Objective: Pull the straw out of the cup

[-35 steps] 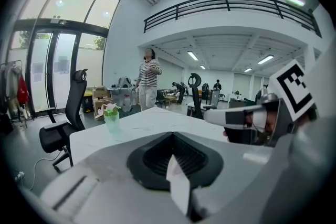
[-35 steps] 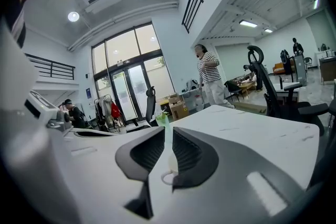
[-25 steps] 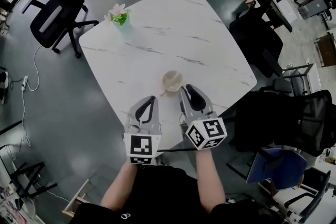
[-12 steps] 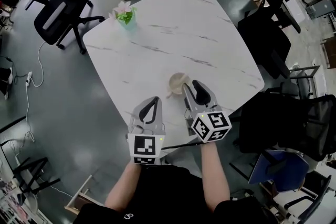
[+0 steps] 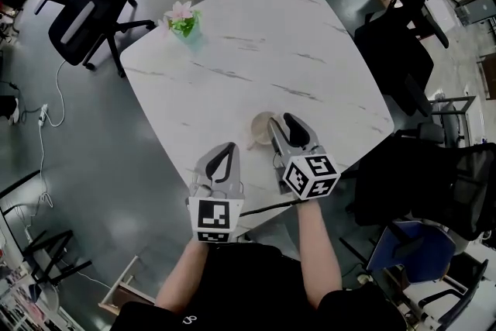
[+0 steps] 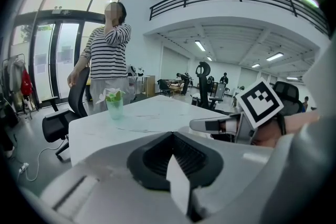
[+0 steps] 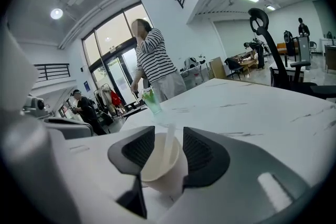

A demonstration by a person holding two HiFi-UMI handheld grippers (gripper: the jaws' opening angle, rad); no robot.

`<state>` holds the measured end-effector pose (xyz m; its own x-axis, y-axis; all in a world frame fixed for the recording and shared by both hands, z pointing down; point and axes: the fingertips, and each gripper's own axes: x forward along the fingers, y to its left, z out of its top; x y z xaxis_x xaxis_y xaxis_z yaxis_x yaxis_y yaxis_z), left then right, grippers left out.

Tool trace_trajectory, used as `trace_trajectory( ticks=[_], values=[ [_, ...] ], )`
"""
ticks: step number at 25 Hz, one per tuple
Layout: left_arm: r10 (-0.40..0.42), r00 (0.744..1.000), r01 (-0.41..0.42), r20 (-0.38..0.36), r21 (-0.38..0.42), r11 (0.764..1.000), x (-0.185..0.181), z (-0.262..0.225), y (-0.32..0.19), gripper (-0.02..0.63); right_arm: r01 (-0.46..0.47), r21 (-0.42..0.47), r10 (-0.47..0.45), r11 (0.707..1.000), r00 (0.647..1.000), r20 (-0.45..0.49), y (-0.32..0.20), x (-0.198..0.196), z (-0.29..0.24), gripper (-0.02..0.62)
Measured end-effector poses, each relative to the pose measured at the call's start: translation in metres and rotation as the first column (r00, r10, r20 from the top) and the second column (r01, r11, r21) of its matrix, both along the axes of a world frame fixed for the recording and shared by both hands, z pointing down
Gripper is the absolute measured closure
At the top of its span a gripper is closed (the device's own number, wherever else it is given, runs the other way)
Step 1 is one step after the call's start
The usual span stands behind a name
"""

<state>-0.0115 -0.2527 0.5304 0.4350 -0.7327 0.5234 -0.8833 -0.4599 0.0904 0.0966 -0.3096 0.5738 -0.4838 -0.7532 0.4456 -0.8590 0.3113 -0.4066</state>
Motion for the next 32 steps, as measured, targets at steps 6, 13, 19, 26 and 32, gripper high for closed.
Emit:
trace_trajectory(
  ticks=[6, 13, 19, 26, 32],
  values=[
    [-0.003, 1.0, 0.003, 0.002, -0.018, 1.0, 0.0, 0.008, -0.004, 0.604, 0.015, -0.003, -0.015, 1.0, 1.0, 0.015, -0.007, -0.003, 0.006, 0.433],
    [-0.007, 1.0, 0.007, 0.005, -0.025, 1.0, 0.001, 0.009, -0.007, 0.604, 0.028, 0.017, -0.028, 0.999, 1.0, 0.012, -0.011, -0.005, 0.002, 0.504],
    [-0.008, 1.0, 0.008, 0.004, -0.015, 1.0, 0.002, 0.005, -0.007, 0.604, 0.035, 0.036, -0.035, 0.999, 0.999, 0.004, -0.01, -0.006, -0.004, 0.551],
    [-0.017, 1.0, 0.017, 0.0, 0.02, 1.0, -0.002, -0.01, -0.002, 0.605, 0.037, 0.105, -0.034, 0.994, 0.999, -0.024, -0.004, -0.007, -0.03, 0.548],
    [-0.018, 1.0, 0.019, -0.012, 0.071, 0.997, -0.003, -0.032, 0.007, 0.604, 0.046, 0.214, -0.034, 0.976, 0.998, -0.059, 0.004, -0.011, -0.075, 0.548]
  ],
)
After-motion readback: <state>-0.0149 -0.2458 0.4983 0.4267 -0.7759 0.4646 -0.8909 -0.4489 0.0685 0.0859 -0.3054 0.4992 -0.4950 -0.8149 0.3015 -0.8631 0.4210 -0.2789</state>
